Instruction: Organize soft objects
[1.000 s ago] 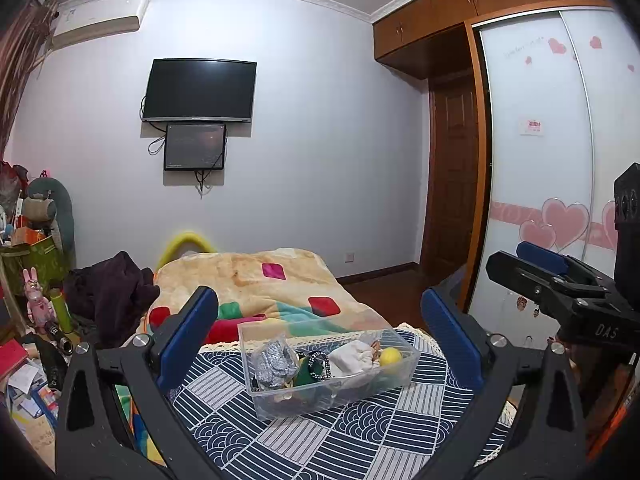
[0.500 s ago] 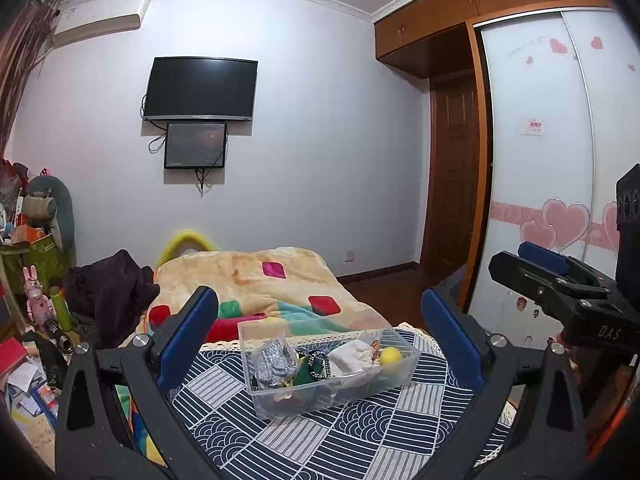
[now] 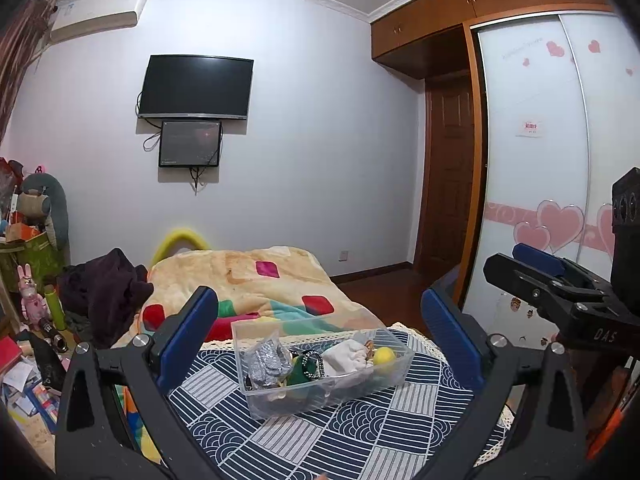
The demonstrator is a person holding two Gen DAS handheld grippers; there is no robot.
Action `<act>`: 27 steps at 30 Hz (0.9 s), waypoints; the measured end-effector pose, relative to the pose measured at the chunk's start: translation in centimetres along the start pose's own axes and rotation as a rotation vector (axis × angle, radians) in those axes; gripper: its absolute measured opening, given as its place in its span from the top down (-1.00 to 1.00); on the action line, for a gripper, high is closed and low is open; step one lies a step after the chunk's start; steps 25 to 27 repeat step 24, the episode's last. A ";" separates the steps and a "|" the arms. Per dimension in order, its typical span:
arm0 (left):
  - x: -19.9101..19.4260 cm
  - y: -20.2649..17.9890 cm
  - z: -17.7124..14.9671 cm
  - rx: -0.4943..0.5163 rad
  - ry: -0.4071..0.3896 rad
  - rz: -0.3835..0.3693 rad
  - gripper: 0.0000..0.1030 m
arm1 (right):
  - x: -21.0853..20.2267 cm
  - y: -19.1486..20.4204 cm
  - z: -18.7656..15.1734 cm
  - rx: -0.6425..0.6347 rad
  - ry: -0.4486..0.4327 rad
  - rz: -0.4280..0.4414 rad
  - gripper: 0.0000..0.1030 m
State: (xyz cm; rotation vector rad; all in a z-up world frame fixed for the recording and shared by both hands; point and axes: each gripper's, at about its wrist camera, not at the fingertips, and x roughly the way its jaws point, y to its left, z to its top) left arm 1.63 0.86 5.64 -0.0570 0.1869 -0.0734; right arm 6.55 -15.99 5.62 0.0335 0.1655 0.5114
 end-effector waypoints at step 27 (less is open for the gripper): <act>0.2 0.1 0.2 -0.012 0.013 -0.004 -1.00 | 0.3 0.0 -0.1 0.003 0.024 0.005 -1.00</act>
